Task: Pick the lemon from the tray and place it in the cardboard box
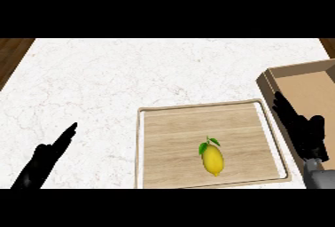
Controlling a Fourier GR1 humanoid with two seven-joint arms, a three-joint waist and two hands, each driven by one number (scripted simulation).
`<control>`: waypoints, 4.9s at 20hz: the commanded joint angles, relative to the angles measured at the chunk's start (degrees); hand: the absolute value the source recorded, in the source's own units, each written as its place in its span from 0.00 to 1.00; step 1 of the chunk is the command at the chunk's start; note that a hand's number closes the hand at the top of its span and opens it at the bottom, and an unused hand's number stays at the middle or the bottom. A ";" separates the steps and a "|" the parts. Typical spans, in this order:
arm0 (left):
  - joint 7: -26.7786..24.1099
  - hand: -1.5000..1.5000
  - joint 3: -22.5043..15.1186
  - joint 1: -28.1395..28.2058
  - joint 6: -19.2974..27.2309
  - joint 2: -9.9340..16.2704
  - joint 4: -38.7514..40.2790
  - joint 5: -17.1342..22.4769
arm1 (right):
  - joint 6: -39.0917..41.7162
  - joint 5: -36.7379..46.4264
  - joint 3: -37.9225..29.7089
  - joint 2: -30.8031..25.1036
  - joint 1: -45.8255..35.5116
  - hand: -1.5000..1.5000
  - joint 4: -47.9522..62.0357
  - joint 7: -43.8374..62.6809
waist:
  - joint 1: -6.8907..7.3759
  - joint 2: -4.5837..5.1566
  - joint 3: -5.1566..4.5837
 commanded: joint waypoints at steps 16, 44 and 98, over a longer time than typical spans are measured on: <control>-0.39 0.50 16.21 -5.08 3.20 -7.27 -6.58 14.96 | -2.03 13.41 7.63 -1.77 6.07 0.00 -39.47 -16.82 | -3.86 -1.28 -0.28; 0.67 0.50 15.99 -4.73 2.33 -10.05 -9.17 11.33 | 36.13 25.31 29.51 1.98 -22.33 0.00 -38.48 62.06 | -1.91 -0.93 -0.34; 8.27 0.50 28.19 -7.76 -6.86 -18.07 -9.52 4.17 | 45.52 57.62 28.55 16.83 -9.77 0.00 -23.26 42.17 | -2.50 -0.91 -0.25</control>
